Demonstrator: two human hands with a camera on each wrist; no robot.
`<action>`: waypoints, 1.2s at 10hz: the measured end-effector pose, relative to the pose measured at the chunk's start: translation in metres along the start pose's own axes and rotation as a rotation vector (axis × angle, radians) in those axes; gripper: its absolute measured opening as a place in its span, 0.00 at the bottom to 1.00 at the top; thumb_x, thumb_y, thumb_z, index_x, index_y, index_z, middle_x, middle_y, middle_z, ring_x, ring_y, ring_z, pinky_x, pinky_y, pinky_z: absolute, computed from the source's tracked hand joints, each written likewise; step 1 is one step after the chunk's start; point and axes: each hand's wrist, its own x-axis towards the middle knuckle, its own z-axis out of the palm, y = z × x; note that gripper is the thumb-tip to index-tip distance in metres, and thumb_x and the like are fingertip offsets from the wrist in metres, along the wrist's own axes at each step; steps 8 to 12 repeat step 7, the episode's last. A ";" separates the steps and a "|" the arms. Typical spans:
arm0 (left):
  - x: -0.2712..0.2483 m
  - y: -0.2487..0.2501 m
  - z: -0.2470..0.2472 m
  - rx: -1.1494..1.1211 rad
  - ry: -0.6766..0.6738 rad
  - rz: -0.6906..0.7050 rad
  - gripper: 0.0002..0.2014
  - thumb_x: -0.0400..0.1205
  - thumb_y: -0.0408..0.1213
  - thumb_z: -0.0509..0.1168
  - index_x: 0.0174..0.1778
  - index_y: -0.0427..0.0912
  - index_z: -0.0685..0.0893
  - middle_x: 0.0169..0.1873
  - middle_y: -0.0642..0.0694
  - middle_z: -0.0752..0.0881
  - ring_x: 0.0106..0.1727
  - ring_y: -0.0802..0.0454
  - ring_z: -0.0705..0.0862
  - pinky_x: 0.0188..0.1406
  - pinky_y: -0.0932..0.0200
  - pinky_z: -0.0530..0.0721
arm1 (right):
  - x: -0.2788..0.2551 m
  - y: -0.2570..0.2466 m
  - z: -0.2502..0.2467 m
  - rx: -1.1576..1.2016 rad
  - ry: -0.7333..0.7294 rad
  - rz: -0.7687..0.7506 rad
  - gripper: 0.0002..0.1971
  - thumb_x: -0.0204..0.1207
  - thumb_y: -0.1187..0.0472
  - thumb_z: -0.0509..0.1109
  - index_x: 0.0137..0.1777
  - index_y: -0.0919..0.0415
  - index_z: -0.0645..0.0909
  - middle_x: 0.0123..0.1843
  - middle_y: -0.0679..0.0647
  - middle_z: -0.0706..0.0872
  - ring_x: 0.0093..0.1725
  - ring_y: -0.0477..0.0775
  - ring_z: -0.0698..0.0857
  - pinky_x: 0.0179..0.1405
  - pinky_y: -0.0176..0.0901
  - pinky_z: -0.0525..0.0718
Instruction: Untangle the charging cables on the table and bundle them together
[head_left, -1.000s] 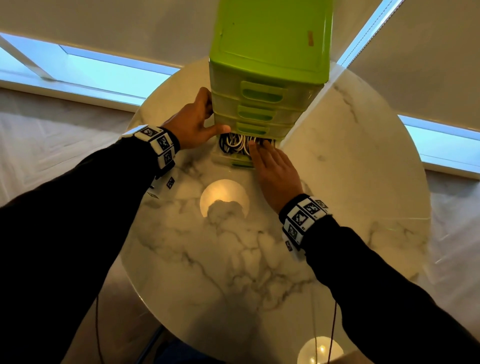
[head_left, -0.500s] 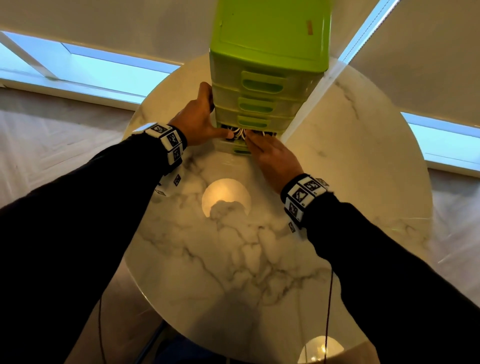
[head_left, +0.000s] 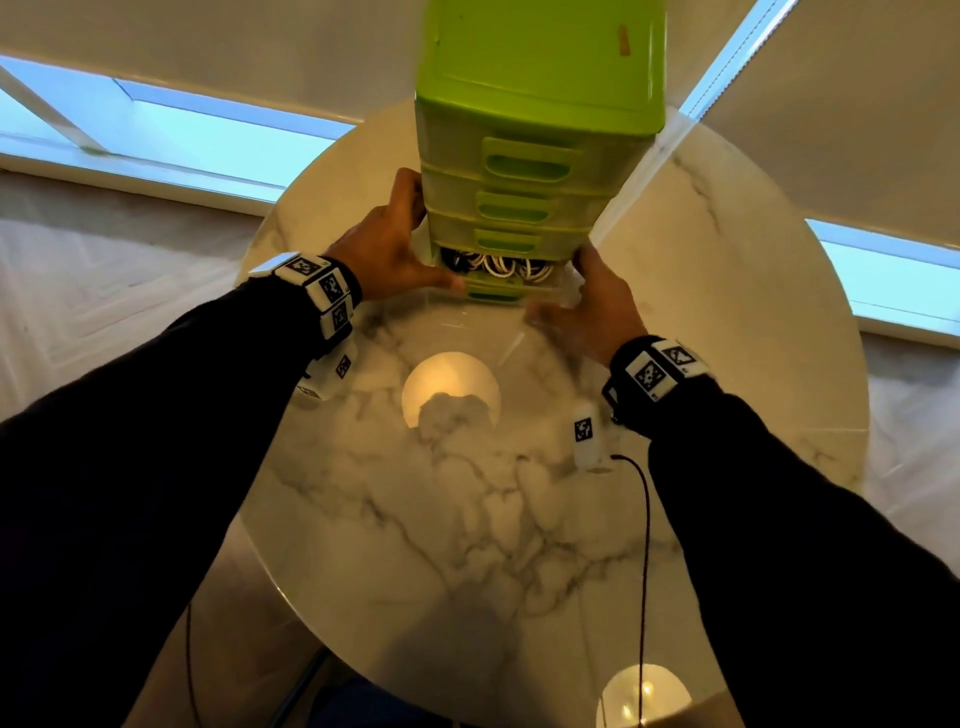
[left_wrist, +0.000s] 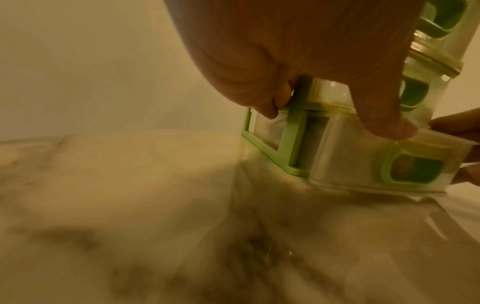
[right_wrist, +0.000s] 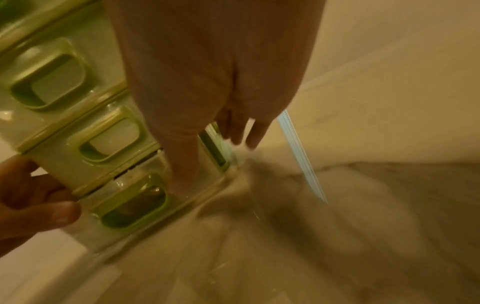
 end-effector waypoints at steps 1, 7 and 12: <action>-0.003 -0.004 0.008 -0.064 0.045 0.005 0.51 0.70 0.48 0.83 0.80 0.40 0.56 0.77 0.49 0.76 0.73 0.60 0.77 0.70 0.62 0.80 | 0.000 -0.009 -0.001 0.123 0.044 0.021 0.40 0.68 0.59 0.85 0.78 0.54 0.69 0.71 0.50 0.83 0.63 0.51 0.82 0.60 0.42 0.79; -0.038 -0.015 0.046 -0.044 0.270 -0.158 0.31 0.83 0.44 0.72 0.80 0.48 0.69 0.71 0.45 0.83 0.70 0.52 0.82 0.70 0.54 0.80 | -0.023 0.008 0.004 0.136 0.118 0.049 0.21 0.80 0.61 0.71 0.73 0.55 0.79 0.63 0.54 0.87 0.51 0.50 0.85 0.51 0.31 0.80; -0.038 -0.015 0.046 -0.044 0.270 -0.158 0.31 0.83 0.44 0.72 0.80 0.48 0.69 0.71 0.45 0.83 0.70 0.52 0.82 0.70 0.54 0.80 | -0.023 0.008 0.004 0.136 0.118 0.049 0.21 0.80 0.61 0.71 0.73 0.55 0.79 0.63 0.54 0.87 0.51 0.50 0.85 0.51 0.31 0.80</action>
